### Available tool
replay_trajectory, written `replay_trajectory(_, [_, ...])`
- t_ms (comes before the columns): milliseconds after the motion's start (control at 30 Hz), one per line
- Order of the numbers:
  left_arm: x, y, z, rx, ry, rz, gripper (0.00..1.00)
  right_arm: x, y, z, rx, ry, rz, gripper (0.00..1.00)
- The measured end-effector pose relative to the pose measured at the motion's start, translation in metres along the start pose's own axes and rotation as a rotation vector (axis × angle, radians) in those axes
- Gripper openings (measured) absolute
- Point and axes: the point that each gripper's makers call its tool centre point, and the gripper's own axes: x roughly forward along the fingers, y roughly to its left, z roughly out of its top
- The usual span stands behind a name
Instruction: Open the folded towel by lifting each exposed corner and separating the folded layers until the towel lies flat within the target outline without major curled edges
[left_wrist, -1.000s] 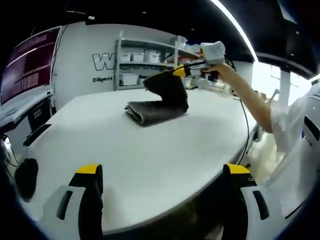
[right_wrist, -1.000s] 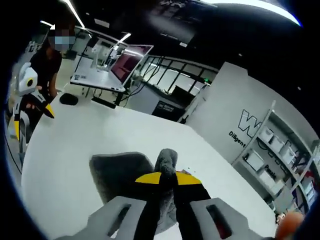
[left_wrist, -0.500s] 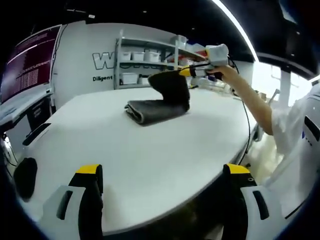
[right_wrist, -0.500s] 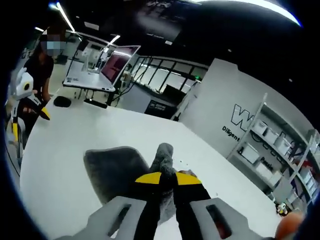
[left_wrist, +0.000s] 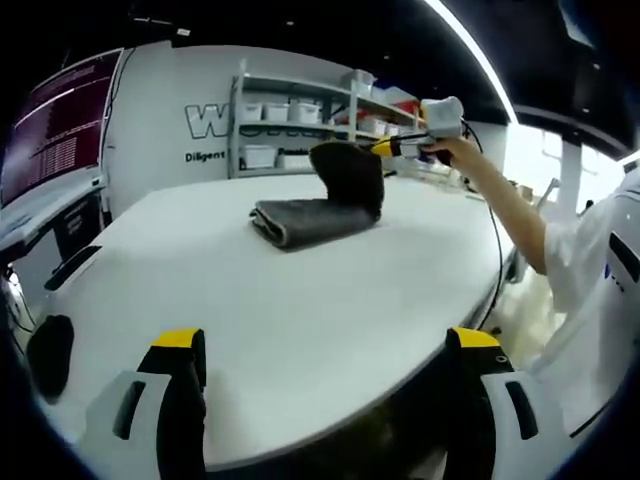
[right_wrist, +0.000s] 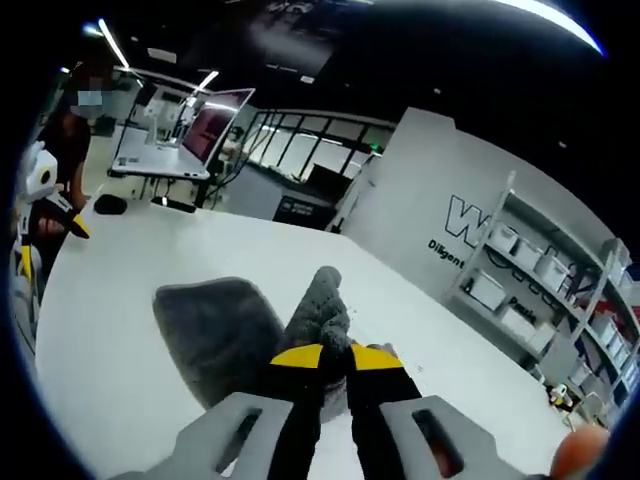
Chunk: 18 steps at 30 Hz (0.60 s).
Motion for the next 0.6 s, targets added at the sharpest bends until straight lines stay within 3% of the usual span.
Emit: replay_trajectory(600, [-0.001, 0.001, -0.001, -0.005, 0.001, -0.001, 0.97, -0.016, -0.025, -0.041, 0.041, 0.079, -0.085, 0.04])
